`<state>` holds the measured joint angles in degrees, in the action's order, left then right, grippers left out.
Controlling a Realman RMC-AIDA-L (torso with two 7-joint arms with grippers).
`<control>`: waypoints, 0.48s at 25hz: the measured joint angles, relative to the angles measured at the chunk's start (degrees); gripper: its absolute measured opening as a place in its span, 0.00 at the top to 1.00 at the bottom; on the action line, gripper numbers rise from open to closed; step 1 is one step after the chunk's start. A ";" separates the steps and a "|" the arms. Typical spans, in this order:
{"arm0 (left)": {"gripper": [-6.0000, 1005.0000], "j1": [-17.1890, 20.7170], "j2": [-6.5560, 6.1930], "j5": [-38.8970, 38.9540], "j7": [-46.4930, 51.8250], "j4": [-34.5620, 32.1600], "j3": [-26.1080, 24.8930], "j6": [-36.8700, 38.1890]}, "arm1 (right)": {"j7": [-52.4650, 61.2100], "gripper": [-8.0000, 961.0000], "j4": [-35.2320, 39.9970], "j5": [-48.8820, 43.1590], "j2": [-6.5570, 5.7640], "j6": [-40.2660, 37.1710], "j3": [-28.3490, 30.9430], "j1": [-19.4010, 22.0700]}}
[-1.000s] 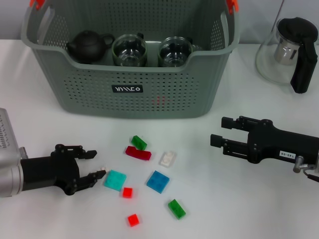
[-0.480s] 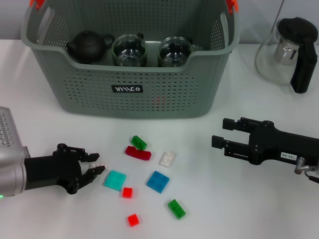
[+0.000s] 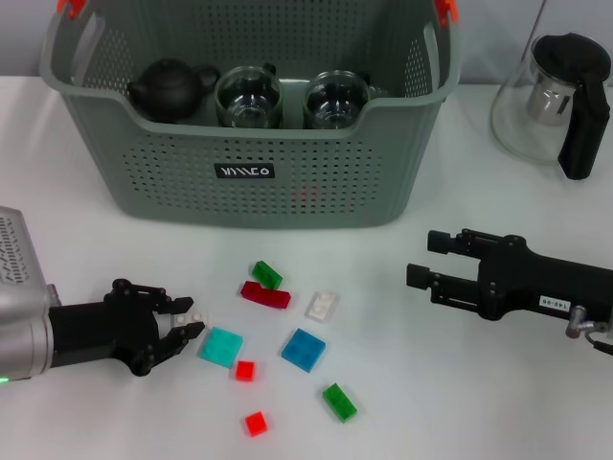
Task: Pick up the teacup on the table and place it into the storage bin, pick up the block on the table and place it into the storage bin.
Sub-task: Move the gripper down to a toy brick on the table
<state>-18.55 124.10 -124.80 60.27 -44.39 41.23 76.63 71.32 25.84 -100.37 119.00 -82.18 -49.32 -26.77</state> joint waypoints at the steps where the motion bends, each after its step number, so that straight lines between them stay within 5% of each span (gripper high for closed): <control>1: 0.70 0.00 0.00 0.00 -0.02 0.00 0.00 0.00 | 0.03 0.26 0.00 0.00 0.00 0.00 0.00 0.06; 12: 0.70 -0.04 0.21 -0.62 -0.33 0.09 -0.01 -0.65 | 0.05 0.26 0.00 0.00 0.00 0.00 -0.01 0.32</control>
<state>-18.58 124.31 -125.42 59.94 -44.29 41.22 75.99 71.37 25.84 -100.37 119.00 -82.18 -49.33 -26.46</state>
